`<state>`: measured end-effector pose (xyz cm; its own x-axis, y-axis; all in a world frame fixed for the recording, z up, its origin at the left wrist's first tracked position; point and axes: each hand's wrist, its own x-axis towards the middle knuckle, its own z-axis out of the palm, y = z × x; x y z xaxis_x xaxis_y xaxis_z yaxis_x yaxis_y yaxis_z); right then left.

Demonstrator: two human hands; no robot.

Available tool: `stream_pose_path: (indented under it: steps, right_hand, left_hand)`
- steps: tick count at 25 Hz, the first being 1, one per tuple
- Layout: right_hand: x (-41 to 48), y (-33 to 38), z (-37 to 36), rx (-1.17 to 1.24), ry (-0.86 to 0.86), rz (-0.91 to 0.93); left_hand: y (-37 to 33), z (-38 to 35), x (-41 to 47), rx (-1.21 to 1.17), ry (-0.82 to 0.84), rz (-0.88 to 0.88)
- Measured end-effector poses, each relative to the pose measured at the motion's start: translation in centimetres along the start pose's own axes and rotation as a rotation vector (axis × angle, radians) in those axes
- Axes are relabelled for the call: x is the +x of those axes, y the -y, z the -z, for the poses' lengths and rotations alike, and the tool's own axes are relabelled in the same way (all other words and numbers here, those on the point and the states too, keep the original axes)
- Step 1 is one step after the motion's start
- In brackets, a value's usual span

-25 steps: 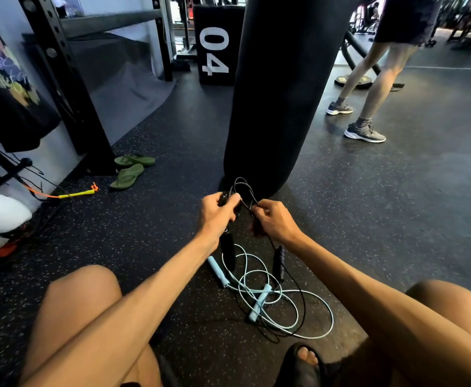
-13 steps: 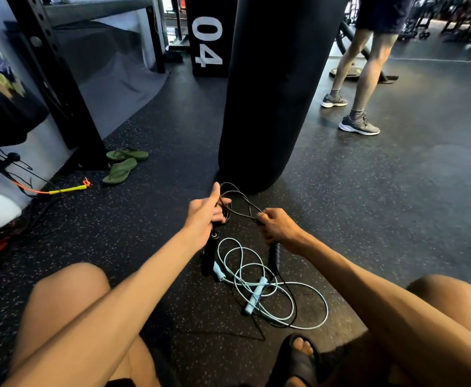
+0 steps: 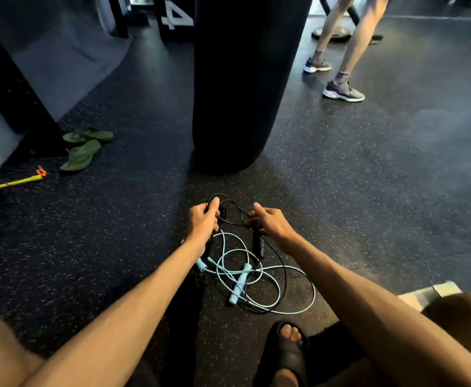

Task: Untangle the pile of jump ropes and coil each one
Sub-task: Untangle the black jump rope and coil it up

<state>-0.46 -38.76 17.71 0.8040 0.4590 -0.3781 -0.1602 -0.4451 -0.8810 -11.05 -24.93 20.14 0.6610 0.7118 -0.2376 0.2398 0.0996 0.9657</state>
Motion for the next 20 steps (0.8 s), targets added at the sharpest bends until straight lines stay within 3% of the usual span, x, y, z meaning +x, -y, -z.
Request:
stream_pose_path:
  steps: [3,6,14,20]
  right_hand:
    - [4.3,-4.8,1.7,-0.219,-0.181,-0.089]
    - [8.1,-10.0,2.7,-0.377,-0.258,-0.209]
    - [14.8,-18.2,-1.2,-0.48,-0.123,-0.384]
    - [16.5,-17.9,-2.9,-0.55,-0.099,-0.38]
  left_hand:
    - [3.0,-1.4,3.1,0.124,-0.017,0.03]
    - [5.6,-2.1,5.9,0.175,-0.026,0.066]
    - [10.2,-2.7,10.2,0.287,0.013,0.145]
    - [10.7,-3.5,11.9,0.247,0.055,0.128]
